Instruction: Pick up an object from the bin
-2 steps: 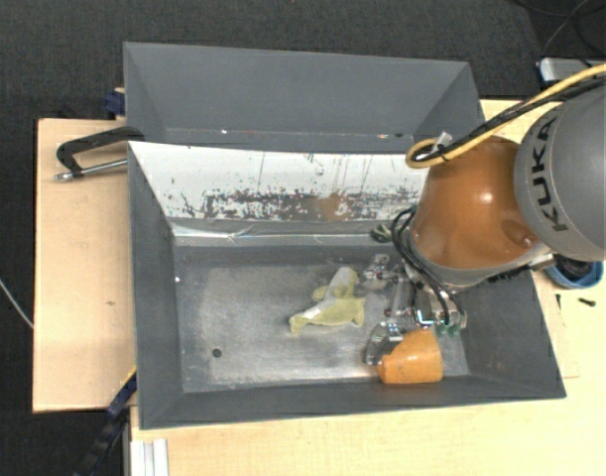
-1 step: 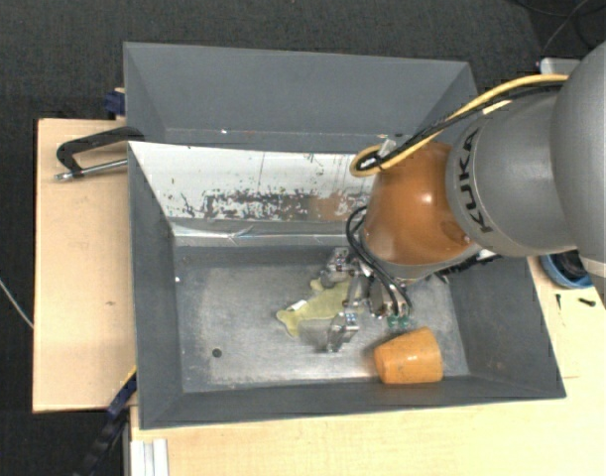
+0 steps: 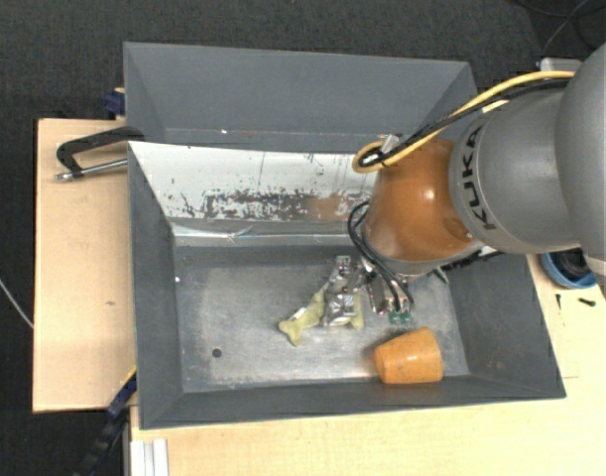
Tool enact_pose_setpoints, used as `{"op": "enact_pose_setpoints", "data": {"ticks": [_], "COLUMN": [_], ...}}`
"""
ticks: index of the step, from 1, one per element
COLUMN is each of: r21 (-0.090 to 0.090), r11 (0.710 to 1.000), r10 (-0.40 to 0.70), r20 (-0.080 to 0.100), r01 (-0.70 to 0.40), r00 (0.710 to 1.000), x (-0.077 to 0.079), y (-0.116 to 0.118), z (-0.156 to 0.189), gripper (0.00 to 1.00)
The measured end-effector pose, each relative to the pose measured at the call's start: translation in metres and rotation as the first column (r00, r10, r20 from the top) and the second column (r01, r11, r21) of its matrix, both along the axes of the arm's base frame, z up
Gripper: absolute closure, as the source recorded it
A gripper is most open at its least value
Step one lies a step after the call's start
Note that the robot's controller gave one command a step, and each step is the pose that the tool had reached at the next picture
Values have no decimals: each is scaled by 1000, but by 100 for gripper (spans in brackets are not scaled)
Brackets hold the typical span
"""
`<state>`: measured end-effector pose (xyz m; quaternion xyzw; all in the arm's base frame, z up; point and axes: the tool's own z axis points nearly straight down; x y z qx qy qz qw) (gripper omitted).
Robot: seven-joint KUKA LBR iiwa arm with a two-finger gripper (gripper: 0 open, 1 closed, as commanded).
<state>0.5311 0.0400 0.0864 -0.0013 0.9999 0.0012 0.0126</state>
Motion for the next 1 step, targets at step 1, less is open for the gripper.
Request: {"op": "enact_pose_setpoints", "data": {"ticks": [1], "r21": [-9], "r11": [964], "r10": [266], "r20": [-13], "r01": [-266], "r00": [964], "x": [20], "y": [-103], "z": [122], "gripper": [100]}}
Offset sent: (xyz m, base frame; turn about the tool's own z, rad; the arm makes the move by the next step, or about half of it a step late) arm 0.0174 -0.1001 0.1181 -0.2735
